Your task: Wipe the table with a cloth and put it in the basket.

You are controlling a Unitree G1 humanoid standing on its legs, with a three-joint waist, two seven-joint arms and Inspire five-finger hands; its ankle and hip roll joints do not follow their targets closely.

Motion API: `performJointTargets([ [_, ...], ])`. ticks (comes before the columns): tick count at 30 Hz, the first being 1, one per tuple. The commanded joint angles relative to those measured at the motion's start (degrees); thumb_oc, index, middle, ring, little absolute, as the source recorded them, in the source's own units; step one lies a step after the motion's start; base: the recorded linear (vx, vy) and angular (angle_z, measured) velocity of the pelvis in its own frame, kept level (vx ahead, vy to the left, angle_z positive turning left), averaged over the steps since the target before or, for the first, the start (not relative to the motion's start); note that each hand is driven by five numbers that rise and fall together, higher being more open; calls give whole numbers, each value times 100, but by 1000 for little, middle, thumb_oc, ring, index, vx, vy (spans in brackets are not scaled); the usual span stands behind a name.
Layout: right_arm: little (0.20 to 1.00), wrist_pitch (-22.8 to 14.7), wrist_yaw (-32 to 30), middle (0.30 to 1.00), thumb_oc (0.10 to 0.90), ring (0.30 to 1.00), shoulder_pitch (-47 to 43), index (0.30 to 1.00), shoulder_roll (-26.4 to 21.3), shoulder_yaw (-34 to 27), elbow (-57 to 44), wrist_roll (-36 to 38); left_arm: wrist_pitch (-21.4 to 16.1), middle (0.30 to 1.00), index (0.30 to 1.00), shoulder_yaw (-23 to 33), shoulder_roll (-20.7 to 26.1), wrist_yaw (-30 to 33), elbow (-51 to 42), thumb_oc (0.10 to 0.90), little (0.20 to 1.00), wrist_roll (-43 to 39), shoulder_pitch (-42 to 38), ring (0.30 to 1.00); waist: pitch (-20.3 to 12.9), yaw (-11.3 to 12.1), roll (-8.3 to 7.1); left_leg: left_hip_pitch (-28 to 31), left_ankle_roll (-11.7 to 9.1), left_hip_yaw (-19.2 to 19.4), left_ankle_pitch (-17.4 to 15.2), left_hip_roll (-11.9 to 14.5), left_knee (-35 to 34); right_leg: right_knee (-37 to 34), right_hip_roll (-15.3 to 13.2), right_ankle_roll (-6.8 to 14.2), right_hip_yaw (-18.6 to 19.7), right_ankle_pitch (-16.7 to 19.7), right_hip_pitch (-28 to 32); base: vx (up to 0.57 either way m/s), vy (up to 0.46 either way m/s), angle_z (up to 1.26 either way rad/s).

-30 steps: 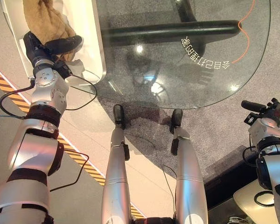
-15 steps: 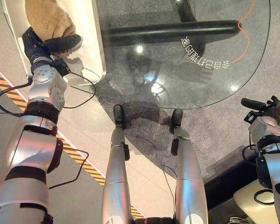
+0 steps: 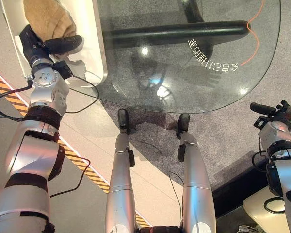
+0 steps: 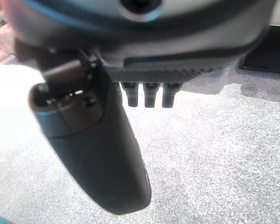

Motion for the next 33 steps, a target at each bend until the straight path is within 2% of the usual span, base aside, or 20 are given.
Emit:
performJointTargets([
  [1, 900, -218, -110, 900, 800, 900, 320, 900, -531, 227, 217, 110, -780, 900, 900, 364, 458, 427, 63, 800, 900, 352, -267, 900, -128, -11, 76, 366, 405, 215, -811, -453, 384, -917, 717, -304, -192, 184, 630, 0, 0, 0],
  [4, 900, -285, -105, 900, 800, 900, 648, 900, -436, 83, 143, 111, -1145, 900, 900, 558, 441, 395, -336, 800, 900, 472, 153, 900, -128, 30, 73, 633, 404, 239, -786, -471, 294, -1015, 695, -258, -197, 249, 863, -5, -11, 0],
  [9, 900, -288, -26, 900, 800, 900, 944, 900, -432, -119, 140, 74, -1303, 900, 900, 751, 527, 286, -651, 800, 900, 615, 497, 900, -128, 82, 71, 990, 380, 278, -759, -471, 170, -1135, 636, -205, -221, 289, 1226, -10, -15, 0],
  [12, 900, -299, -17, 900, 800, 900, 1082, 900, -419, -183, 114, 58, -1305, 900, 900, 816, 563, 251, -770, 800, 900, 623, 663, 900, -128, 95, 84, 1136, 371, 290, -746, -479, 123, -1173, 620, -191, -223, 304, 1372, 0, 0, 0],
  [17, 900, -248, 13, 900, 800, 900, 1242, 900, -418, -344, 115, -54, -1083, 900, 900, 925, 650, 113, -897, 800, 900, 619, 832, 900, -128, 111, 103, 1452, 369, 348, -687, -510, -19, -1318, 572, -173, -274, 367, 1711, 0, 0, 0],
  [22, 900, -156, 64, 900, 800, 900, 1262, 900, -491, -389, 160, -112, -997, 900, 900, 919, 692, 78, -874, 800, 900, 577, 812, 900, -128, 109, 100, 1635, 370, 378, -758, -526, -36, -1360, 549, -183, -300, 299, 1929, 0, 0, 0],
  [30, 900, -109, 128, 900, 800, 900, 1390, 900, -410, -411, 119, -201, -1193, 900, 900, 974, 677, 92, -1002, 800, 900, 472, 851, 900, -129, 114, 85, 1851, 375, 367, -711, -557, -148, -1492, 555, -190, -276, 351, 2153, 0, 0, 0],
  [33, 900, -119, 156, 900, 800, 900, 1520, 900, -321, -432, 66, -282, -1141, 900, 900, 1037, 624, -1, -1078, 800, 900, 508, 1026, 900, -129, 129, 82, 2084, 370, 356, -740, -571, -236, -1548, 551, -174, -270, 321, 2364, 0, 0, 0],
])
